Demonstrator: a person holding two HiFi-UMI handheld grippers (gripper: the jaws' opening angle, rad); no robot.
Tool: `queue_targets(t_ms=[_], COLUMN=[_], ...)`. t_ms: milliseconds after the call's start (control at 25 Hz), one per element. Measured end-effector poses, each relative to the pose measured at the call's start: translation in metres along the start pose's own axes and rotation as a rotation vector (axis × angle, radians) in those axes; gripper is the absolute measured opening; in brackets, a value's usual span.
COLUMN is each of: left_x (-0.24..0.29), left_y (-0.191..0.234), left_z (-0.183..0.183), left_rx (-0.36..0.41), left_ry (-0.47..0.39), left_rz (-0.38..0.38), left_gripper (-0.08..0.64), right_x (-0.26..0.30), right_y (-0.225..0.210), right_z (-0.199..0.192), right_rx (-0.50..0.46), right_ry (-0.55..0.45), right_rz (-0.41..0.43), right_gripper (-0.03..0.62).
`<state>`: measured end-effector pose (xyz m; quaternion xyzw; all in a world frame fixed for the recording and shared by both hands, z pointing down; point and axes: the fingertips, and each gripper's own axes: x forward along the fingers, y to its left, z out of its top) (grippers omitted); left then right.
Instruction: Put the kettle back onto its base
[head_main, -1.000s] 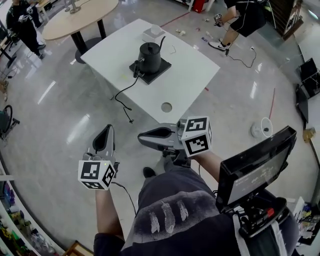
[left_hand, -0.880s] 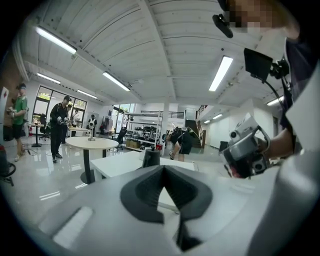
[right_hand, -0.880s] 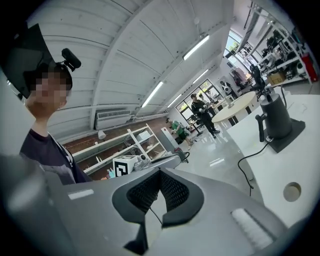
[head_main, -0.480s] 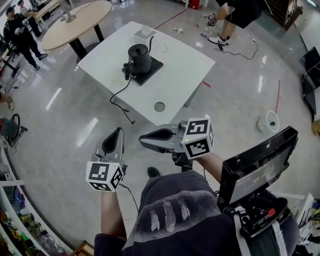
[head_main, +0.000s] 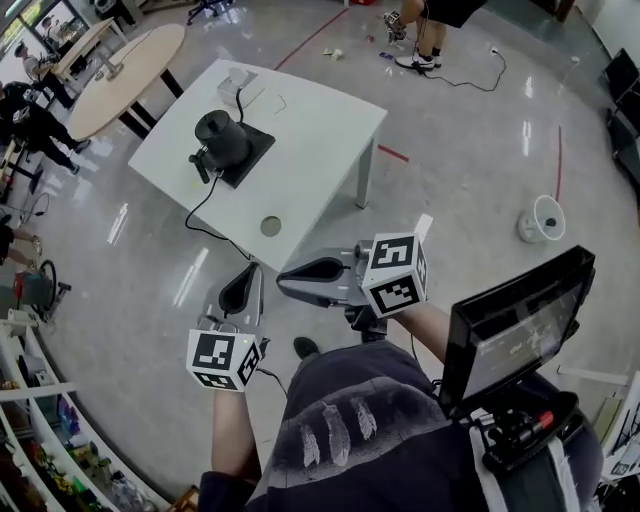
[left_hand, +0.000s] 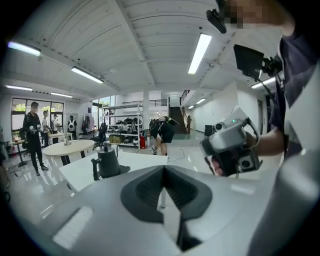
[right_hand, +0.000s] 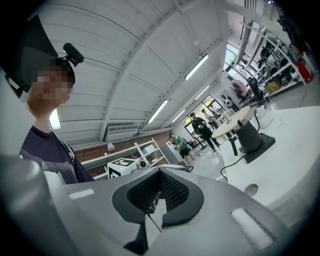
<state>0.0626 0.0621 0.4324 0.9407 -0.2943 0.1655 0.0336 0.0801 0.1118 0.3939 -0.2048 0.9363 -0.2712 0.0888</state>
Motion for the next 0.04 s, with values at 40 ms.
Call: queue_targets(t_ms=[40], left_x=[0.0039], left_y=[-0.0119], left_z=[0.0017], left_rx=[0.003], left_ry=[0.003], left_rz=[-0.005], left_gripper=[0.002], right_x=[-0.0113], right_y=[0.0017], right_z=[0.0006], right_rx=[0.0], right_ry=[-0.003], right_rz=[-0.001], right_gripper=[0.0])
